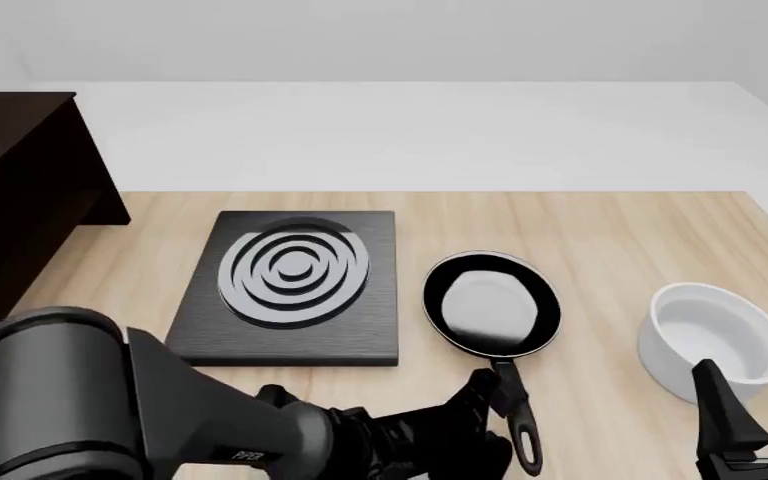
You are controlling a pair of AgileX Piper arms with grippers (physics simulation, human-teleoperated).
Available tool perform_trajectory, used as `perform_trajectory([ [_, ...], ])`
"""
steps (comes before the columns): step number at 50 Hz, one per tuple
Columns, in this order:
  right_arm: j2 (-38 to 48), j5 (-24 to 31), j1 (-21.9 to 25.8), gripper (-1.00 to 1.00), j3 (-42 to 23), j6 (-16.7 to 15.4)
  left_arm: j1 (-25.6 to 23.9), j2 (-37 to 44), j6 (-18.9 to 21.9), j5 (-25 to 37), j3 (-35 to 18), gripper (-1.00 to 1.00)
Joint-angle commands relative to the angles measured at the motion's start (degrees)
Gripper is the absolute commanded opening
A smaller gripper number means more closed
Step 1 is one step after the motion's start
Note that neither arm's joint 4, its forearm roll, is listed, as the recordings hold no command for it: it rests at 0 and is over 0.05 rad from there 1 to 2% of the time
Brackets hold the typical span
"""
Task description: Put the frying pan under the cabinet shelf.
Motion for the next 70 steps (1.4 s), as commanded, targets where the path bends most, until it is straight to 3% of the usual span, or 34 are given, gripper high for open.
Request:
perform_trajectory([
  [1, 0.0, 0.0, 0.0, 1.0, 0.0, 0.0, -0.1, 2.0, 1.2, 0.5, -0.8, 1.0],
  [44, 0.0, 0.0, 0.0, 1.0, 0.0, 0.0, -0.5, 5.1, 3.9, 5.4, -5.1, 1.0],
  [46, 0.0, 0.0, 0.0, 1.0, 0.0, 0.0, -1.6, 4.8, 5.3, 5.3, -2.7, 1.0],
  [47, 0.0, 0.0, 0.0, 1.0, 0.0, 0.0, -1.7, 5.0, 6.4, 4.2, -1.6, -1.0],
  [53, 0.0, 0.0, 0.0, 1.0, 0.0, 0.0, -2.0, 3.9, 5.9, 2.2, 0.9, -1.0],
  [70, 0.0, 0.0, 0.0, 1.0, 0.0, 0.0, -0.7, -5.5, 12.2, 3.7, 4.6, -1.0],
])
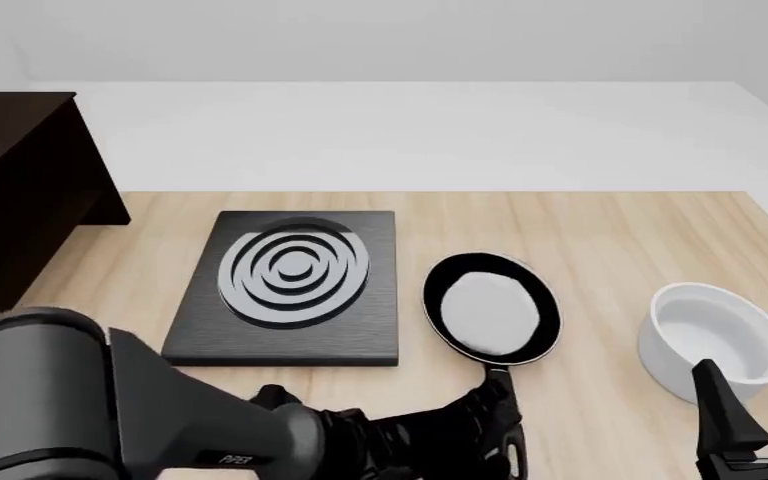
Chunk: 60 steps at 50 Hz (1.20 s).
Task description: Put the frying pan under the cabinet shelf.
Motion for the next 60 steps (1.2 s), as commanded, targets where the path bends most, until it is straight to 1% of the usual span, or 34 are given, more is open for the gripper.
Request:
perform_trajectory([
  [1, 0.0, 0.0, 0.0, 1.0, 0.0, 0.0, -0.3, -4.5, 3.4, 2.6, 3.0, -1.0],
  [6, 0.0, 0.0, 0.0, 1.0, 0.0, 0.0, -0.2, -6.4, 5.3, 3.0, 2.9, -1.0],
  [8, 0.0, 0.0, 0.0, 1.0, 0.0, 0.0, -0.3, -7.2, 5.2, 2.8, 2.5, -1.0],
  [10, 0.0, 0.0, 0.0, 1.0, 0.0, 0.0, 0.1, -7.7, 6.4, 2.8, 2.2, -1.0],
  [12, 0.0, 0.0, 0.0, 1.0, 0.0, 0.0, 0.0, -8.6, 6.7, 3.2, 2.0, -1.0],
  [13, 0.0, 0.0, 0.0, 1.0, 0.0, 0.0, 0.2, -9.1, 7.8, 3.0, 2.2, -1.0],
  [18, 0.0, 0.0, 0.0, 1.0, 0.0, 0.0, 0.5, -11.0, 8.1, 3.8, 1.3, -1.0],
  [26, 0.0, 0.0, 0.0, 1.0, 0.0, 0.0, 1.6, -14.4, 7.6, 2.3, 1.0, -1.0],
  [30, 0.0, 0.0, 0.0, 1.0, 0.0, 0.0, 2.3, -16.4, 7.1, 1.4, 2.2, -1.0],
  [33, 0.0, 0.0, 0.0, 1.0, 0.0, 0.0, 2.7, -17.2, 7.5, 0.6, 3.4, -1.0],
  [35, 0.0, 0.0, 0.0, 1.0, 0.0, 0.0, 3.0, -18.7, 7.3, -0.4, 5.3, -1.0],
  [44, 0.0, 0.0, 0.0, 1.0, 0.0, 0.0, 4.3, -21.4, 9.2, -3.4, 8.9, -1.0],
  [46, 0.0, 0.0, 0.0, 1.0, 0.0, 0.0, 4.4, -22.6, 9.0, -3.3, 9.5, -1.0],
  [48, 0.0, 0.0, 0.0, 1.0, 0.0, 0.0, 4.8, -23.5, 10.2, -4.6, 10.4, -1.0],
  [50, 0.0, 0.0, 0.0, 1.0, 0.0, 0.0, 4.8, -25.0, 10.0, -4.3, 11.0, -1.0],
  [51, 0.0, 0.0, 0.0, 1.0, 0.0, 0.0, 4.8, -25.4, 11.0, -5.5, 11.7, -1.0],
  [56, 0.0, 0.0, 0.0, 1.0, 0.0, 0.0, 5.2, -28.4, 11.1, -6.4, 13.8, -1.0],
  [60, 0.0, 0.0, 0.0, 1.0, 0.0, 0.0, 5.8, -30.4, 10.9, -8.2, 16.2, -1.0],
])
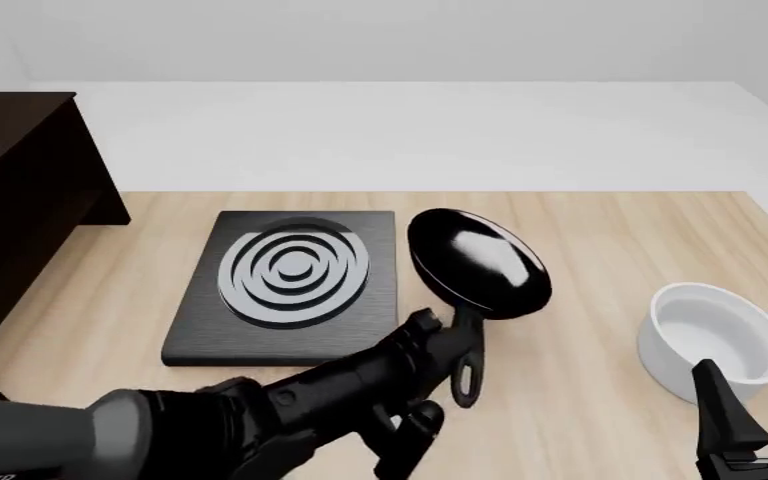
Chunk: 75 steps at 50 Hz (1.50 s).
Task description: Put the frying pan under the cabinet shelf.
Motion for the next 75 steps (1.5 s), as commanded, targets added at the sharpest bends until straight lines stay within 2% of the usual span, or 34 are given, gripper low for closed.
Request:
perform_trajectory([
  [1, 0.0, 0.0, 0.0, 1.0, 0.0, 0.0, 1.4, -6.6, 1.4, -5.2, 4.5, -1.0],
  [8, 0.0, 0.0, 0.0, 1.0, 0.0, 0.0, 3.7, -9.2, 0.4, -8.9, 8.1, -1.0],
  [14, 0.0, 0.0, 0.0, 1.0, 0.0, 0.0, 6.0, -8.5, -0.5, -14.7, 11.6, -1.0],
  [21, 0.0, 0.0, 0.0, 1.0, 0.0, 0.0, 8.7, -10.0, -1.8, -16.7, 13.9, -1.0],
  [29, 0.0, 0.0, 0.0, 1.0, 0.0, 0.0, 14.7, -12.1, -4.4, -18.2, 16.8, -1.0],
  [30, 0.0, 0.0, 0.0, 1.0, 0.0, 0.0, 15.2, -11.5, -3.9, -20.5, 17.6, -1.0],
  [40, 0.0, 0.0, 0.0, 1.0, 0.0, 0.0, 20.8, -15.7, -5.9, -21.2, 21.2, -1.0],
  [47, 0.0, 0.0, 0.0, 1.0, 0.0, 0.0, 25.6, -21.8, -6.8, -19.3, 24.6, -1.0],
  [61, 0.0, 0.0, 0.0, 1.0, 0.0, 0.0, 32.8, -29.5, -11.4, -19.5, 31.1, -1.0],
  [65, 0.0, 0.0, 0.0, 1.0, 0.0, 0.0, 34.2, -31.1, -13.8, -20.3, 33.0, -1.0],
  [75, 0.0, 0.0, 0.0, 1.0, 0.0, 0.0, 36.9, -30.3, -17.0, -25.9, 36.6, -1.0],
])
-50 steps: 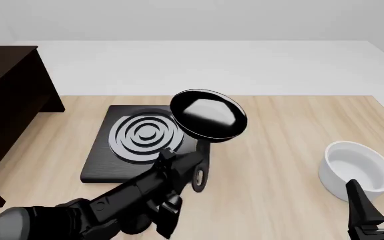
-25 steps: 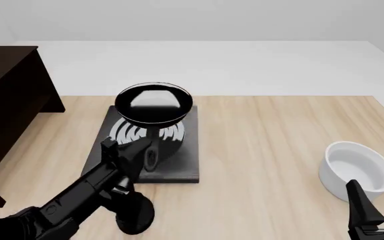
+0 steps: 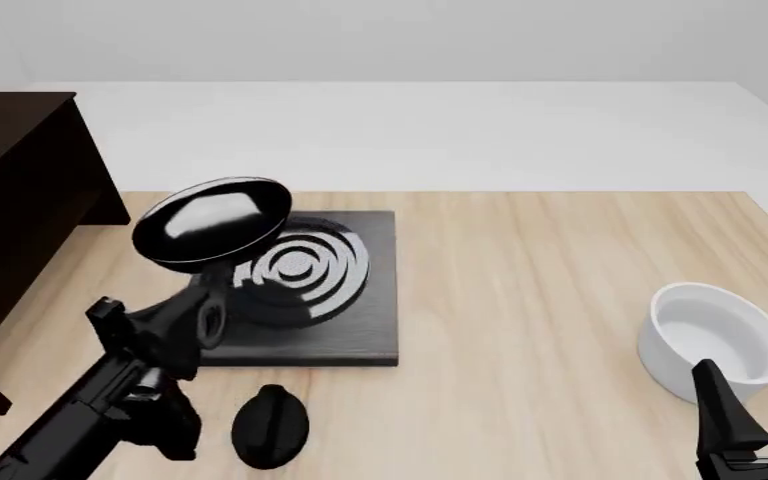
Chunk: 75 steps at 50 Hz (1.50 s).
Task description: Put the frying pan under the cabinet shelf.
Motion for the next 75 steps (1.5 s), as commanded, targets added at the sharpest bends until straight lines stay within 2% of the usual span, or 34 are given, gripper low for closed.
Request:
perform_trajectory([
  [1, 0.0, 0.0, 0.0, 1.0, 0.0, 0.0, 3.9, -2.9, -3.2, -4.2, 3.0, -1.0],
  [11, 0.0, 0.0, 0.0, 1.0, 0.0, 0.0, 7.6, -2.5, -5.0, -7.9, 5.9, -1.0],
  [17, 0.0, 0.0, 0.0, 1.0, 0.0, 0.0, 9.7, -2.2, -5.8, -8.3, 6.1, -1.0],
  [22, 0.0, 0.0, 0.0, 1.0, 0.0, 0.0, 11.6, -4.4, -6.7, -6.1, 6.1, -1.0],
  [28, 0.0, 0.0, 0.0, 1.0, 0.0, 0.0, 13.0, -2.5, -7.6, -7.0, 6.1, -1.0],
  [37, 0.0, 0.0, 0.0, 1.0, 0.0, 0.0, 13.9, -1.5, -10.0, -6.9, 6.1, -1.0],
  [75, 0.0, 0.0, 0.0, 1.0, 0.0, 0.0, 17.8, 3.8, -13.4, -10.6, 6.1, -1.0],
])
